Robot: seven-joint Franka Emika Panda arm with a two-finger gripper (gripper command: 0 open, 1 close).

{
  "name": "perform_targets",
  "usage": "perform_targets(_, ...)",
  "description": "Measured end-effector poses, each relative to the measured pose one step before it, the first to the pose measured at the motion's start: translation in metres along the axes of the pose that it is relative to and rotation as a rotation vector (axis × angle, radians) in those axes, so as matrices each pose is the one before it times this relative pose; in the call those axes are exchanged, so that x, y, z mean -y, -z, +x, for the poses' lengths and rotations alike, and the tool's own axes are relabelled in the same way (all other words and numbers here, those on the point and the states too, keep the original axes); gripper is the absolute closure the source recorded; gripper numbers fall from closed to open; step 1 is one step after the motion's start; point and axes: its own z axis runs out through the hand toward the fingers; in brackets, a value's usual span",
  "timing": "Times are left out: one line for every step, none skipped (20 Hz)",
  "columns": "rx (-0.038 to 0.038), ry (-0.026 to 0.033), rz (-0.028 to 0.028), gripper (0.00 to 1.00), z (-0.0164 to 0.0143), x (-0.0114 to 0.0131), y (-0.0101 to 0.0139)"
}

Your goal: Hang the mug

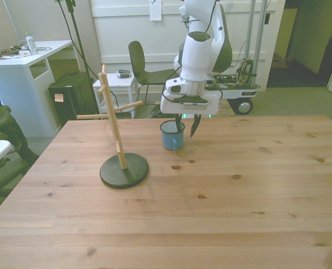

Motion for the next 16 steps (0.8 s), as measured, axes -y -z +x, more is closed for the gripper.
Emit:
perform_targets(0.00071, -0.00118, 0.00017, 1.00, 0.00048, -0.00059, -0.00061)
perform_targets(0.00093, -0.00109, -0.00004, 1.00, 0.00045, -0.00067, -0.00052)
perform_targets(0.00065, -0.00099, 0.00001, 1.00, 0.00036, -0.00061, -0.00025)
perform_targets(0.00052, 0.00025, -0.00011, 1.00, 0.00020, -0.00034, -0.00022)
perform_targets(0.00010, 0.00115, -0.00006, 1.00, 0.00003, -0.00001, -0.00005)
perform_targets(-0.00031, 0.00138, 0.00013, 1.00, 0.00008, 0.00008, 0.00013)
perform_targets(-0.00085, 0.00112, 0.00034, 1.00, 0.00018, 0.00025, 0.00039)
perform_targets(-0.00041, 0.00070, -0.00012, 1.00, 0.00001, 0.00015, 0.00012)
perform_targets(-0.00080, 0.00162, -0.00057, 1.00, -0.00001, 0.00022, 0.00015)
perform_targets(-0.00117, 0.00205, -0.00095, 1.00, -0.00002, 0.00038, 0.00028)
perform_targets(-0.00081, 0.00149, -0.00061, 1.00, -0.00005, 0.00033, 0.00025)
perform_targets(-0.00118, 0.00114, -0.00063, 1.00, 0.00018, 0.00012, 0.00036)
perform_targets(-0.00112, 0.00189, -0.00201, 1.00, 0.00028, -0.00002, 0.00036)
perform_targets(-0.00331, 0.00321, -0.00327, 1.00, 0.00072, -0.00023, 0.00087)
perform_targets(-0.00671, 0.00576, -0.00686, 1.00, 0.00132, -0.00098, 0.00153)
perform_targets(-0.00699, 0.00790, -0.00996, 1.00, 0.00214, -0.00214, 0.00242)
